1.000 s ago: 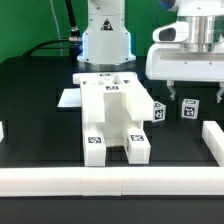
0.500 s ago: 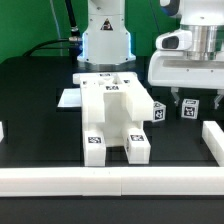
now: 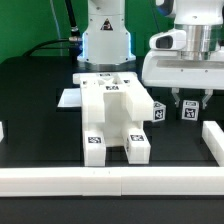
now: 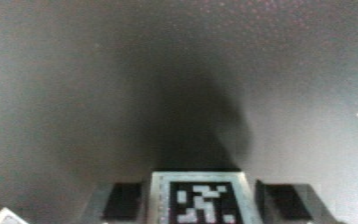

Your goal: Assemble chair

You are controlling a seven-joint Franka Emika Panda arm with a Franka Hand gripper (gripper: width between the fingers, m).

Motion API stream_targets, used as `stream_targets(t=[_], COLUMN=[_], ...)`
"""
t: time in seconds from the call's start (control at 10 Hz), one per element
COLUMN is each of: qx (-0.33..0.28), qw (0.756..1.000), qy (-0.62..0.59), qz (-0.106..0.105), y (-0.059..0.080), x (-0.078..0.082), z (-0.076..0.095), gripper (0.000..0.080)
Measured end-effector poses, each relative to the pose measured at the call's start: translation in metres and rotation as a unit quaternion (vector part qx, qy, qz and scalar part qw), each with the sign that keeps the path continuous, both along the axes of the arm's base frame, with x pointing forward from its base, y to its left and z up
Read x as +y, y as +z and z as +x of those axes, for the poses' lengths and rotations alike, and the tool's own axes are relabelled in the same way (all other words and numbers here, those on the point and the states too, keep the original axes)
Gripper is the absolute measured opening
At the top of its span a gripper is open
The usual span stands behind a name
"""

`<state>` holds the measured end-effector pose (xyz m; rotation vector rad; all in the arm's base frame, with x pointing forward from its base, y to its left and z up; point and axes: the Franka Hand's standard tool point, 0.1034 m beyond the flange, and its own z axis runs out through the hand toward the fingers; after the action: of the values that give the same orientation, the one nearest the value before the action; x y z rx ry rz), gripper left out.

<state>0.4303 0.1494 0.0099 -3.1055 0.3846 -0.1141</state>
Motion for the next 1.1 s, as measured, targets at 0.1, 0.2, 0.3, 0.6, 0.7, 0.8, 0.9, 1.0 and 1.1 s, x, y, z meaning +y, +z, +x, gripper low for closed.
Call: stream_targets(t=[0.1,0.2,0.3,0.6,0.7,0.8,0.9,1.0,1.1], qx=[0.000,0.000,0.000,-0.008,-0.010,-0.016,-0.019,-0.021,-0.022], qw=[1.000,1.000,1.000,0.999,0.998,0.997,0.998,0.998,0.998], qy=[0.002,0.006,0.014,0.040,0.050,0.065,0.056,0.050,0.051], qz=[0.000,0.001,0.004,0.021,0.025,0.029,0.036,0.040,0.038], y=[0.000,0.004,0.012,0.056,0.068,0.082,0.098,0.106,0.104], x=[0.000,0.000,0.001,-0.011,-0.017,-0.029,-0.041,-0.045,-0.044], z=[0.000,0.000,0.002,0.021,0.028,0.038,0.050,0.060,0.059], gripper=[0.0285,0.0285,0.0285,0.0285,0.0285,0.0285,0.0285,0.0285,0.0285])
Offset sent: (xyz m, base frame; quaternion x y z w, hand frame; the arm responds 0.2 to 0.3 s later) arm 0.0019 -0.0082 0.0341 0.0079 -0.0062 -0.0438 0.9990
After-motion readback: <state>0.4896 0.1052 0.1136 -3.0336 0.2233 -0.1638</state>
